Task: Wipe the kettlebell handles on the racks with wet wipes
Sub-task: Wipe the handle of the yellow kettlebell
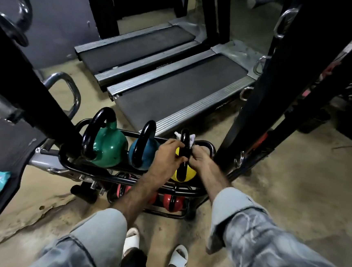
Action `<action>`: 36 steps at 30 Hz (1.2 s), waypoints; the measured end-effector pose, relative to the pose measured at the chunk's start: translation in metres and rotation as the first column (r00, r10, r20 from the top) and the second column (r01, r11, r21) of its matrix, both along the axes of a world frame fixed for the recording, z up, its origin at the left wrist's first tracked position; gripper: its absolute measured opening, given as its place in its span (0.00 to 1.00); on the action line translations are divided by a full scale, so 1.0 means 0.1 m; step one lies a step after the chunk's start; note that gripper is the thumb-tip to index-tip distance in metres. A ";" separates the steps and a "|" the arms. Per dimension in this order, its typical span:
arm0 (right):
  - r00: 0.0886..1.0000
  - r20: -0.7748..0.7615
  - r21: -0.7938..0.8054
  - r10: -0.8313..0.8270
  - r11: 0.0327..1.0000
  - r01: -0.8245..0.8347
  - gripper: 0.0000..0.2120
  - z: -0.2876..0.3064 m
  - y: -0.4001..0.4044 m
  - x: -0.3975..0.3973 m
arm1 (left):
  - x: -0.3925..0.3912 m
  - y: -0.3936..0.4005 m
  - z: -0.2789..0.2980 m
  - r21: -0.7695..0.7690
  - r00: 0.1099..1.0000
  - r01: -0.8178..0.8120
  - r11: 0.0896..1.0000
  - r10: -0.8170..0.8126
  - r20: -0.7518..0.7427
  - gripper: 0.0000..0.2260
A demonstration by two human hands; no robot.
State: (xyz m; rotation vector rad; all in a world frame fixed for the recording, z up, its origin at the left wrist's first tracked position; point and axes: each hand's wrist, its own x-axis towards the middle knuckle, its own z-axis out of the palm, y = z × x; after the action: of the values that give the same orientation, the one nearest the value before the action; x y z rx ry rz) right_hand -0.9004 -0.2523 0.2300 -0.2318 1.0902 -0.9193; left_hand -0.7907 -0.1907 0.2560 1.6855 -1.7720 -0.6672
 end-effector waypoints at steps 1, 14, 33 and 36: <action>0.999 -0.047 0.017 0.015 1.000 -0.014 0.17 0.04 0.08 -0.05 | 0.00 -0.01 0.01 0.014 1.000 0.002 1.000 -0.002 0.010 0.20; 0.992 0.097 -0.018 0.079 0.997 -0.077 0.19 0.28 0.29 -0.08 | 0.03 -0.07 0.03 0.065 1.000 0.028 0.997 -0.028 0.000 0.23; 0.114 -0.992 -0.126 -0.058 0.608 -0.784 0.08 0.31 -0.64 -0.02 | 0.11 -0.51 0.15 0.103 0.999 0.036 0.994 -0.039 0.028 0.13; -0.195 -0.976 0.217 0.096 0.442 -0.871 0.11 0.47 -0.93 0.06 | 0.15 -0.53 0.16 0.140 0.999 0.049 0.989 -0.051 0.008 0.17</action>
State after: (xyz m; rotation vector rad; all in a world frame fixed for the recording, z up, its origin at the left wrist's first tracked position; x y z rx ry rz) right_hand -0.8948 -0.3455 0.2773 -2.1017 1.5943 0.0198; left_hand -0.7759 -0.2435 0.2719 1.7446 -1.8177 -0.8225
